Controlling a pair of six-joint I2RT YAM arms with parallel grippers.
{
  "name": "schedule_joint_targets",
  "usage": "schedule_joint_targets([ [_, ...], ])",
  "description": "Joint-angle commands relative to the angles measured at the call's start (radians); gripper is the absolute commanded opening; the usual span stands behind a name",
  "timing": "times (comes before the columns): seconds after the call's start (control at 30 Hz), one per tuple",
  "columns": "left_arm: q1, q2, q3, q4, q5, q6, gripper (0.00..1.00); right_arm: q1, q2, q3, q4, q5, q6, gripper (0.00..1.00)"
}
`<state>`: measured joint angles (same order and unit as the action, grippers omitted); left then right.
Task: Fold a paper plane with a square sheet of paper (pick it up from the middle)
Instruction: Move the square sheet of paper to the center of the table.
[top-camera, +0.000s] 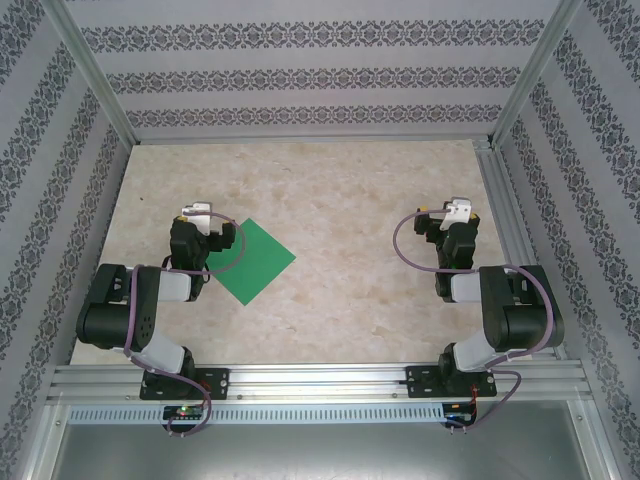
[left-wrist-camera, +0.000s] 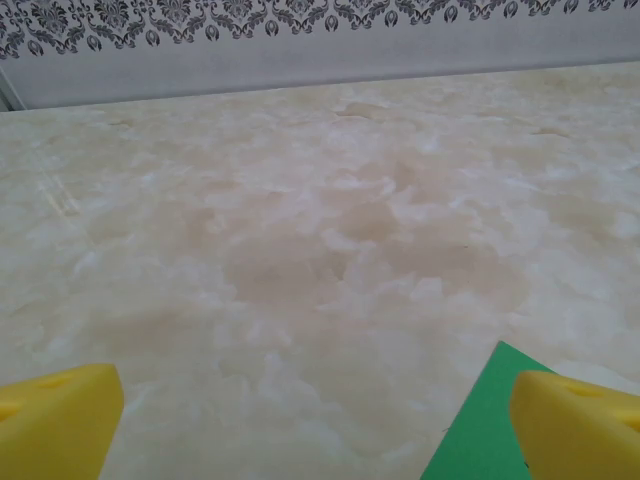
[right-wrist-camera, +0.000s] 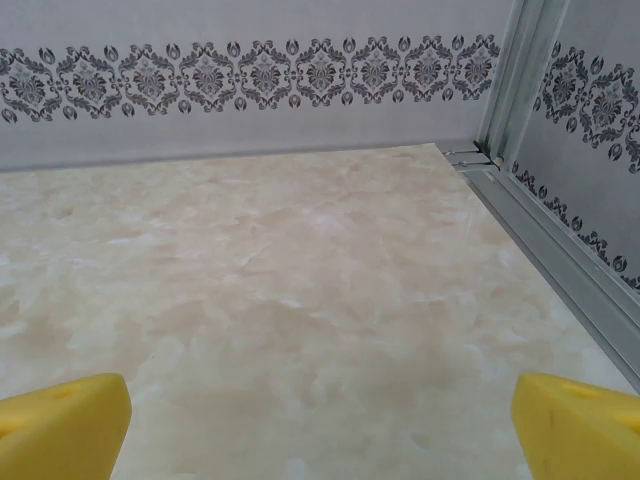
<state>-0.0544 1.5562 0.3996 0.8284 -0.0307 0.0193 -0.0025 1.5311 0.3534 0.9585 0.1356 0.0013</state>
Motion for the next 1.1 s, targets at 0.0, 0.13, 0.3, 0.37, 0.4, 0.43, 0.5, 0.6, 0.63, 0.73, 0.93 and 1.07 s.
schedule_joint_targets([
  [0.0, -0.004, 0.005, 0.018, -0.003, 0.014, 0.012, 1.00, -0.007, 0.005, 0.005, 0.039, -0.021, 0.010, 0.98],
  [0.13, -0.004, 0.005, 0.018, -0.003, 0.014, 0.011, 1.00, -0.007, 0.006, 0.005, 0.038, -0.021, 0.011, 0.98],
  [0.3, -0.004, 0.005, 0.019, -0.003, 0.014, 0.011, 1.00, -0.007, 0.005, 0.005, 0.039, -0.022, 0.012, 0.98],
  [0.37, -0.003, 0.005, 0.019, -0.003, 0.014, 0.011, 1.00, -0.008, 0.005, 0.005, 0.037, -0.022, 0.011, 0.98],
  [0.4, -0.004, 0.005, 0.018, -0.003, 0.014, 0.011, 1.00, -0.007, 0.005, 0.006, 0.039, -0.022, 0.012, 0.98],
  [0.43, -0.004, 0.006, 0.019, -0.003, 0.014, 0.011, 1.00, -0.007, 0.006, 0.006, 0.037, -0.022, 0.011, 0.98],
  [0.5, -0.004, 0.005, 0.018, -0.003, 0.014, 0.011, 1.00, -0.007, 0.005, 0.006, 0.038, -0.022, 0.012, 0.98],
  [0.6, -0.004, 0.005, 0.019, -0.003, 0.014, 0.011, 1.00, -0.007, 0.006, 0.006, 0.037, -0.022, 0.012, 0.98],
  [0.63, -0.004, 0.005, 0.018, -0.003, 0.014, 0.011, 1.00, -0.007, 0.005, 0.006, 0.038, -0.023, 0.012, 0.98],
  [0.73, -0.003, 0.005, 0.019, -0.002, 0.014, 0.011, 1.00, -0.014, 0.006, 0.011, 0.026, -0.037, 0.016, 0.98],
  [0.93, -0.004, -0.077, 0.098, -0.225, -0.021, -0.007, 1.00, 0.030, -0.117, -0.026, -0.028, -0.002, -0.033, 0.98],
  [1.07, -0.004, -0.169, 0.134, -0.382, -0.044, -0.056, 1.00, 0.126, -0.259, 0.071, -0.281, 0.133, -0.081, 0.98],
])
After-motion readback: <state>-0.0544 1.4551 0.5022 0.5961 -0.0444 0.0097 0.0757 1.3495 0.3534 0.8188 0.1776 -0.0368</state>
